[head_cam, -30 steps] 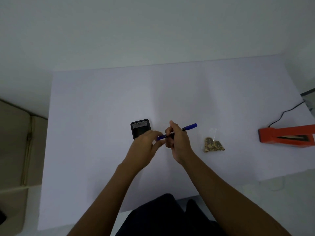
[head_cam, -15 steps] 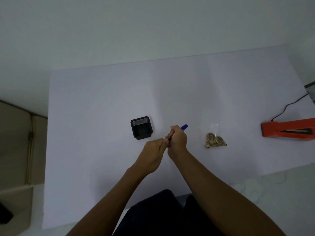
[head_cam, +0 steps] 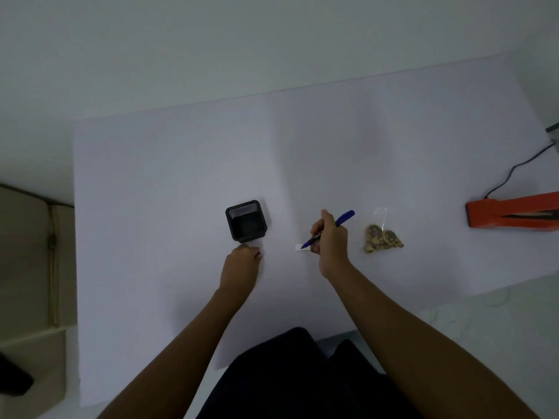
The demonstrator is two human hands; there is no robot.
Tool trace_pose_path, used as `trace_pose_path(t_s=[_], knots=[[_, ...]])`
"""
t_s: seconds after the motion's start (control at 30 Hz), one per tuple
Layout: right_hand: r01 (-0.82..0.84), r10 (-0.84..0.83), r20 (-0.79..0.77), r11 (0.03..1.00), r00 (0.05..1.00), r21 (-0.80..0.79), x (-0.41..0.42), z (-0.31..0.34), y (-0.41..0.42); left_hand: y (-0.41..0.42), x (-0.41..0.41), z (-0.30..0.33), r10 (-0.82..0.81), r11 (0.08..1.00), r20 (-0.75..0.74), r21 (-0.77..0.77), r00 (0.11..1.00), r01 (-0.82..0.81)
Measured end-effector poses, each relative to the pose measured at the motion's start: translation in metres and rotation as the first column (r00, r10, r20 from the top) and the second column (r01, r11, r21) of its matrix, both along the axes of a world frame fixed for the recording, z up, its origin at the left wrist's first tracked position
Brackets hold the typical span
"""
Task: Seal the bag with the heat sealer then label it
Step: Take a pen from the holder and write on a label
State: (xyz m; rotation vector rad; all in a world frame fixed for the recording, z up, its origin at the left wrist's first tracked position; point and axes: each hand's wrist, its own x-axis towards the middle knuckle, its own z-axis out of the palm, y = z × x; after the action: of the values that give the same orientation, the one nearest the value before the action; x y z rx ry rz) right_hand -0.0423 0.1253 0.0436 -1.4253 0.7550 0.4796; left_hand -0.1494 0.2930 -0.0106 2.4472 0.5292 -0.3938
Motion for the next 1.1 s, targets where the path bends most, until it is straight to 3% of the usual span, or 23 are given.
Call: trace_pose_path(t_s=[0.47, 0.63, 0.8, 1.1], knots=[[-0.05, 0.051, 0.012, 0.997, 0.999, -0.064, -0.015, -0.011, -0.012, 0.002, -0.002, -0.013, -0.049, 0.998, -0.049, 0.037, 0.998, 0.051], [-0.075, 0.089, 0.11, 0.989, 0.99, -0.129, -0.017, -0.019, -0.023, -0.012, 0.001, -0.01, -0.073, 0.994, 0.039, 0.082, 0.997, 0.07], [-0.077, 0.095, 0.159, 0.99, 0.983, -0.118, -0.016, -0.028, -0.032, -0.039, 0.015, -0.012, -0.148, 0.989, 0.181, 0.006, 0.972, 0.149], [-0.21, 0.26, 0.221, 0.951, 0.94, -0.226, -0.015, -0.049, -0.037, -0.069, 0.042, -0.033, -0.279, 0.959, 0.155, 0.099, 0.948, 0.266]])
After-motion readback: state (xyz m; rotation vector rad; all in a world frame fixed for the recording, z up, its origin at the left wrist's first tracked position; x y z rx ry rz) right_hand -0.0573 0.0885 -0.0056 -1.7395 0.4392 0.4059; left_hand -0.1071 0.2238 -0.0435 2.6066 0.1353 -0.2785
